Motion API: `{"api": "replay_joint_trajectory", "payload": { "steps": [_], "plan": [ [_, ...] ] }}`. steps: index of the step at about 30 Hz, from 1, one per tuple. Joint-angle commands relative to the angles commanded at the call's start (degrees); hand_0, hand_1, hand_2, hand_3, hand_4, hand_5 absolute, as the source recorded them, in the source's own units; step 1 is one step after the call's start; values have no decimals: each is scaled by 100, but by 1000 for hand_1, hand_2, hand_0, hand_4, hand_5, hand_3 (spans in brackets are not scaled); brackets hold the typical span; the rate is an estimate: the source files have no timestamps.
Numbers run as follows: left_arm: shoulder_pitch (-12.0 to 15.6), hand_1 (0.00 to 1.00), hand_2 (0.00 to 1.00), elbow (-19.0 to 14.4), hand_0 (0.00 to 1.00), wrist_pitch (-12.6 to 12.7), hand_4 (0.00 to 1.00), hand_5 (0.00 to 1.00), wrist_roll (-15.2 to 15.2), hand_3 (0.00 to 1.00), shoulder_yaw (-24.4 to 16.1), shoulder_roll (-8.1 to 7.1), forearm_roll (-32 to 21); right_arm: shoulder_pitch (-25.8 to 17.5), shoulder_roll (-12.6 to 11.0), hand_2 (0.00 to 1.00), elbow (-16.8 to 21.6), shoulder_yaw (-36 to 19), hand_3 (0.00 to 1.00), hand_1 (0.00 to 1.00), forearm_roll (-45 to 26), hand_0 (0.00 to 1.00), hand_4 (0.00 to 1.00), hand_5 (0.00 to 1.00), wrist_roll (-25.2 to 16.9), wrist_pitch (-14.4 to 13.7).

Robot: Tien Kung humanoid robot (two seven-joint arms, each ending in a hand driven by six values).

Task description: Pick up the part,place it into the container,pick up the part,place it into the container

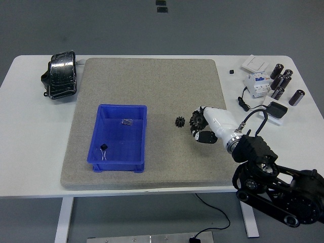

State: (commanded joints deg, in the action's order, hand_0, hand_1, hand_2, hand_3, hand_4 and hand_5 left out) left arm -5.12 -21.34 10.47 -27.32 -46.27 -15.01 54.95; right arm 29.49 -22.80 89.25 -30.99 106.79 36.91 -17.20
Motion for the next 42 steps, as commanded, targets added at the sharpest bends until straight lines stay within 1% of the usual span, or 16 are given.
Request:
{"api": "replay_joint_trajectory", "payload": {
  "steps": [4, 6, 11, 12, 13, 17, 18, 23, 24, 27, 29, 30, 35, 36, 41, 42],
  "plan": [
    [7, 649, 638, -5, 646, -8, 641, 645, -23, 541, -24, 2, 34, 276, 143, 402, 90, 124, 449, 514, -594, 335, 205, 2, -426, -471],
    [5, 648, 638, -8, 647, -18, 645, 658, -41, 542, -47, -1, 68, 470, 251, 412, 133, 286, 453, 516, -991, 367, 228, 2, -727, -758],
    [3, 648, 638, -13, 647, -37, 645, 658, -72, 542, -95, -9, 136, 866, 443, 412, 163, 749, 453, 516, -1950, 367, 228, 2, -1416, -1410],
    [3, 650, 639, -14, 647, -40, 651, 665, -78, 541, -103, -11, 148, 931, 465, 445, 153, 824, 467, 522, -2140, 439, 295, 2, -1543, -1506],
    [2, 650, 639, -16, 647, -45, 651, 665, -88, 541, -114, -15, 166, 1012, 487, 445, 132, 913, 467, 522, -2376, 439, 295, 2, -1694, -1548],
    [5, 650, 639, -21, 647, -56, 651, 665, -113, 541, -135, -24, 207, 1249, 565, 445, 33, 1172, 467, 522, -3170, 439, 295, 2, -2210, -1393],
    [5, 649, 640, -22, 647, -58, 651, 665, -116, 542, -138, -26, 213, 1303, 590, 568, 13, 1226, 541, 619, -3334, 568, 404, 2, -2295, -1313],
    [-7, 649, 640, -20, 647, -72, 651, 665, -126, 542, -159, -35, 250, 1527, 695, 568, -25, 1441, 541, 619, -3727, 568, 404, 2, -2285, -800],
    [-12, 652, 641, -19, 647, -74, 651, 665, -127, 543, -163, -38, 257, 1563, 713, 653, -28, 1472, 642, 700, -3712, 690, 433, 58, -2255, -683],
    [-21, 652, 641, -16, 647, -80, 651, 665, -125, 543, -167, -40, 265, 1595, 753, 653, -34, 1462, 642, 700, -3558, 690, 433, 58, -2145, -397],
    [-20, 652, 641, -16, 647, -82, 651, 665, -128, 543, -163, -37, 264, 1587, 774, 653, -28, 1413, 642, 700, -3372, 690, 433, 58, -2064, -300],
    [-19, 653, 641, -16, 649, -83, 652, 665, -130, 544, -162, -35, 263, 1586, 782, 683, -25, 1396, 686, 738, -3283, 732, 312, 201, -2029, -270],
    [-29, 653, 641, -11, 649, -91, 652, 665, -127, 544, -160, -34, 265, 1629, 817, 683, -20, 1445, 686, 738, -2819, 732, 312, 201, -1855, -216],
    [-33, 653, 635, -9, 650, -94, 650, 662, -126, 543, -162, -34, 267, 1637, 824, 696, -27, 1462, 703, 753, -2761, 746, 399, 218, -1836, -216],
    [-40, 653, 635, -4, 650, -102, 650, 662, -123, 543, -165, -28, 268, 1672, 861, 696, -106, 1512, 703, 753, -2408, 746, 399, 218, -1732, -231],
    [-39, 653, 623, -5, 650, -103, 650, 660, -123, 542, -164, -27, 265, 1680, 866, 705, -129, 1512, 711, 758, -2338, 754, 458, 227, -1710, -231]
  ]
}}
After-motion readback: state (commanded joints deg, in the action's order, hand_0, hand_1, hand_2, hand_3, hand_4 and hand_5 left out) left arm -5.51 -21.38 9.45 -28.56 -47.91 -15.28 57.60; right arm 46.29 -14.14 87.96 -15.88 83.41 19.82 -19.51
